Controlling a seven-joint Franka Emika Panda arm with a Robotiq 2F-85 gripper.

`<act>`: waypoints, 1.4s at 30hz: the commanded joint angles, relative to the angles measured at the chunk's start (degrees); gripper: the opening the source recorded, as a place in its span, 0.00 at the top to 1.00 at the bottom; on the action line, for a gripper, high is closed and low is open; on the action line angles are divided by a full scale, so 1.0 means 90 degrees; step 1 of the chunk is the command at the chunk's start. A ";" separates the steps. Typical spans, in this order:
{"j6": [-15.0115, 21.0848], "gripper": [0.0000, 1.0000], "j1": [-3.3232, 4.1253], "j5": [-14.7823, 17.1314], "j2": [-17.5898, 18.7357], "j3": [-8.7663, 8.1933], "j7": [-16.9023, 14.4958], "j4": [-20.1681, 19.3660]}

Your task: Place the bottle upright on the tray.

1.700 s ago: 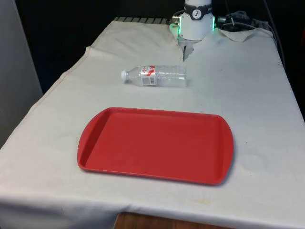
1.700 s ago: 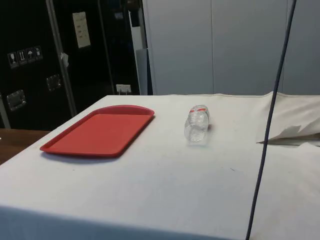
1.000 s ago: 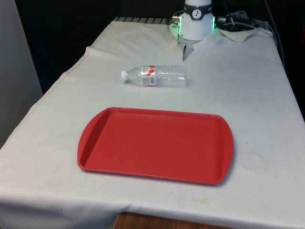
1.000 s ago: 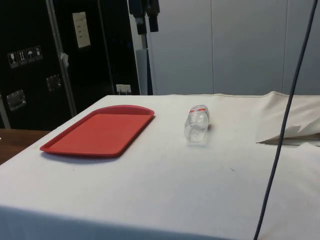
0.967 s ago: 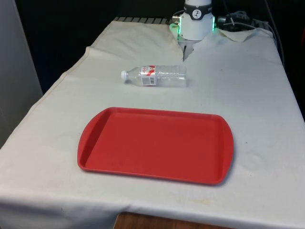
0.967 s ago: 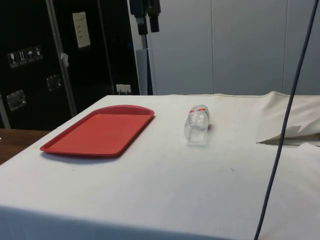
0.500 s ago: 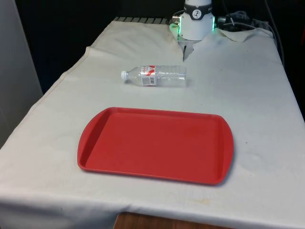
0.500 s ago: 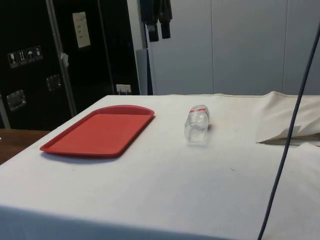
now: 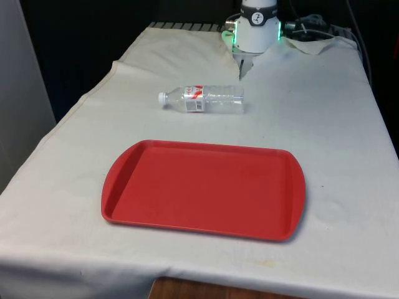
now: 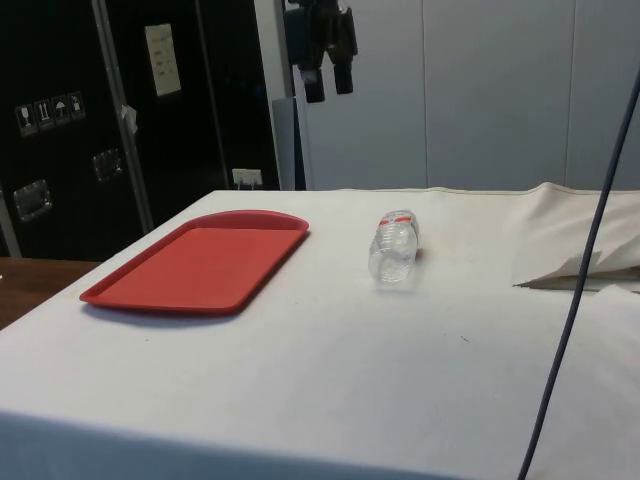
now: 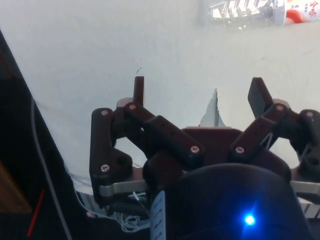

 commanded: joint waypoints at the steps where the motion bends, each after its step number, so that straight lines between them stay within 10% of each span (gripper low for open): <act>1: 0.0102 0.00 -0.0006 0.0013 -0.0006 0.0006 0.0089 -0.0057; 42: 0.0325 0.00 -0.0076 -0.0038 -0.0083 -0.0051 0.1216 -0.0611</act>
